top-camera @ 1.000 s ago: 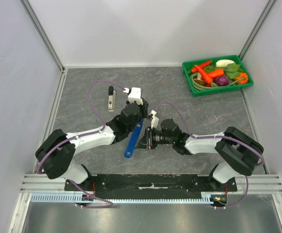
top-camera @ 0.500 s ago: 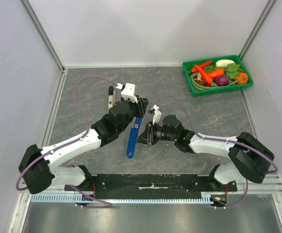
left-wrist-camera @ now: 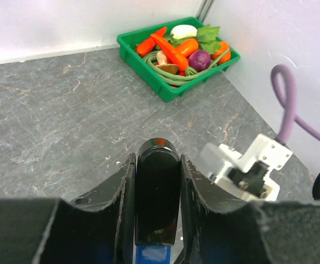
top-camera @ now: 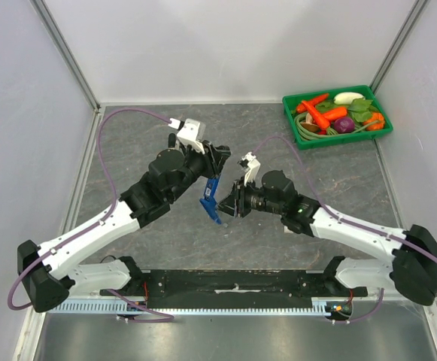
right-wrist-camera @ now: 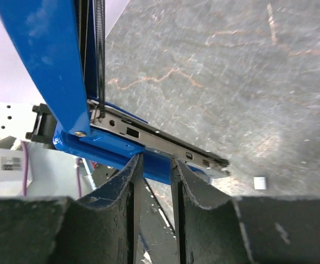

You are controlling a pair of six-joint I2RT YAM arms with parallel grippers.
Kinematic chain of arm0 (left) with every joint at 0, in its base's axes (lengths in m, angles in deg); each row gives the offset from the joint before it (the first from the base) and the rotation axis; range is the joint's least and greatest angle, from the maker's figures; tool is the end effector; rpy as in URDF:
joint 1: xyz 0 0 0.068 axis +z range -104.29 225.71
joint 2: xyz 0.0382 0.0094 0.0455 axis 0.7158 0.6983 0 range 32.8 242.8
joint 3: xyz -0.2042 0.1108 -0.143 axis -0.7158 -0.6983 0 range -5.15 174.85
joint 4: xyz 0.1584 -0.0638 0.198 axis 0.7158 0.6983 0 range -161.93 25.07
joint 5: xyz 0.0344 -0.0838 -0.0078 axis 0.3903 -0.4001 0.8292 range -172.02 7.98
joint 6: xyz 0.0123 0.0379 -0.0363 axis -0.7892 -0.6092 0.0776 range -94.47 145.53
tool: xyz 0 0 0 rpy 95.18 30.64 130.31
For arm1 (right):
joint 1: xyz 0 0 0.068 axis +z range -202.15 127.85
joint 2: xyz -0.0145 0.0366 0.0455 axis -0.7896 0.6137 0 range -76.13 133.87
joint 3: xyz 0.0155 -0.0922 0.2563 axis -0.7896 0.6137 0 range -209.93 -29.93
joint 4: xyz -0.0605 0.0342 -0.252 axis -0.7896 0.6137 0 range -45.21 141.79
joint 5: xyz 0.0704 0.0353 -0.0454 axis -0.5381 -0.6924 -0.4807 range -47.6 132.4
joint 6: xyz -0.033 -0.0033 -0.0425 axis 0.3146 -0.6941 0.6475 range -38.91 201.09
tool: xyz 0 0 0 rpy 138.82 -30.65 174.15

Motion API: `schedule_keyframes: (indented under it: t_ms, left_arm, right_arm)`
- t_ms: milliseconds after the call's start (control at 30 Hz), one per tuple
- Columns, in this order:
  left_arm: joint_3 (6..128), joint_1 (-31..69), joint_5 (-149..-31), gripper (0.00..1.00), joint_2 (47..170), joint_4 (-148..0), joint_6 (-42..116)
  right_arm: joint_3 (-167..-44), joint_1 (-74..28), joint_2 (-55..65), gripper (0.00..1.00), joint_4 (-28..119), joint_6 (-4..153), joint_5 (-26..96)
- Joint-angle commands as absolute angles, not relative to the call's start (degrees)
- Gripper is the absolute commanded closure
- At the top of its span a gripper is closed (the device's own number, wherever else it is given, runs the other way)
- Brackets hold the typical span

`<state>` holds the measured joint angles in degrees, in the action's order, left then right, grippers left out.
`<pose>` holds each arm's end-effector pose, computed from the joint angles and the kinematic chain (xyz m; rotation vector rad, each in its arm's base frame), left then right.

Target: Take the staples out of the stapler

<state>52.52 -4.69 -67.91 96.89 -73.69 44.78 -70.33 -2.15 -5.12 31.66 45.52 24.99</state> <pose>0.1744 -0.1970 0.3744 0.2679 1.6788 -0.7175 0.1709 0.2201 0.2576 -0.4901 2.0228 1.2631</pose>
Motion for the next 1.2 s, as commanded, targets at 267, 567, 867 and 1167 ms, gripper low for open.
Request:
schedule_keyframes:
  t_ms: [267, 567, 867, 1167]
  left_arm:
    - [56.6, -6.1, -72.5, 0.98, 93.7, -73.2, 47.2]
    - [56.8, -6.1, -70.6, 0.98, 93.1, -73.6, 45.1]
    - [56.0, -6.1, -67.3, 0.98, 93.8, -74.6, 44.7]
    - [54.4, -6.1, -66.3, 0.98, 94.1, -77.2, 45.7]
  right_arm:
    - [-77.6, -2.4, -18.2, 0.60, 51.5, 58.7, 41.4]
    - [-71.7, -2.4, -24.7, 0.55, 56.7, 56.1, 38.9]
    - [-59.7, -2.0, -24.8, 0.65, 42.8, 46.8, 27.7]
    - [-53.8, 0.3, -16.5, 0.88, 24.9, 36.3, 29.3]
